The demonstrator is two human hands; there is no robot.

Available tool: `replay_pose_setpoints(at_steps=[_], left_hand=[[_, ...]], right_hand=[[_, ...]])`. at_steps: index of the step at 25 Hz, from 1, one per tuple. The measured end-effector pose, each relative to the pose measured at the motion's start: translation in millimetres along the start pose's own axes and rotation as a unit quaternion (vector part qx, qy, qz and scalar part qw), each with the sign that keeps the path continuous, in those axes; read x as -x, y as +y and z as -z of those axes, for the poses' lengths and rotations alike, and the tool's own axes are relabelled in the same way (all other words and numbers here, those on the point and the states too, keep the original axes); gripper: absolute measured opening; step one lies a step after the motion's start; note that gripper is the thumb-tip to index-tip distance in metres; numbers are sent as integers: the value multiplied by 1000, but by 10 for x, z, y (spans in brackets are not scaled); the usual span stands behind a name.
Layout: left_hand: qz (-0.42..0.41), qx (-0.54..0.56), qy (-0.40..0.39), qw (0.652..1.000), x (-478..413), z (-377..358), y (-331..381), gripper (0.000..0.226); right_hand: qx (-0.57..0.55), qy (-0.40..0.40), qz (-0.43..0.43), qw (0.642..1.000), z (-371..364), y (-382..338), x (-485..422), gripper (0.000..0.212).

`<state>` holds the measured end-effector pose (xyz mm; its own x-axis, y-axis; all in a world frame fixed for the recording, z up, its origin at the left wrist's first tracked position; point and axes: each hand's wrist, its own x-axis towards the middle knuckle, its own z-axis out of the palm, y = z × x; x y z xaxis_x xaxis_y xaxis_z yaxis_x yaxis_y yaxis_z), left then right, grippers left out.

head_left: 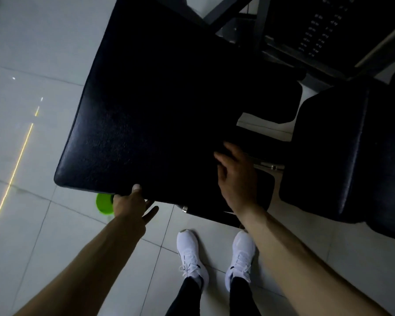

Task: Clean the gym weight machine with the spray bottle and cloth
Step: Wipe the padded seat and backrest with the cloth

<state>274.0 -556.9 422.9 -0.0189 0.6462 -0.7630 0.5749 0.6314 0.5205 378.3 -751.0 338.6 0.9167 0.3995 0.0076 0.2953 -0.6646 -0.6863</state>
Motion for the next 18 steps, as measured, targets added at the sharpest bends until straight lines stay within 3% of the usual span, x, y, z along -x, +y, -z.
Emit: replay_pose_setpoints(at_steps=[3, 7, 9, 11, 13, 15, 16, 18], left_hand=[[7, -11, 1, 1000, -19, 15, 2, 27], [-24, -42, -11, 999, -16, 105, -28, 33], [-69, -77, 15, 995, 25, 232, -48, 60], [-138, -129, 60, 980, 13, 486, 53, 101], [-232, -238, 91, 939, -119, 806, 231, 124], [-319, -389, 99, 859, -294, 1046, 429, 129], [-348, -449, 95, 817, -395, 1117, 520, 128], [-392, -524, 62, 753, -506, 1144, 680, 128]], right_hand=[[-4, 28, -40, 999, -169, -361, 89, 38], [-8, -71, 172, 982, -394, -889, 661, 40], [-8, -103, 227, 968, -329, -791, 571, 38], [13, -72, 198, 977, -282, -593, 242, 42], [8, -11, 82, 997, -188, -388, -202, 39], [-13, 40, -22, 999, -164, -363, -498, 36], [-12, 52, -34, 998, -229, -491, -501, 36], [4, 30, 34, 999, -418, -885, -219, 40]])
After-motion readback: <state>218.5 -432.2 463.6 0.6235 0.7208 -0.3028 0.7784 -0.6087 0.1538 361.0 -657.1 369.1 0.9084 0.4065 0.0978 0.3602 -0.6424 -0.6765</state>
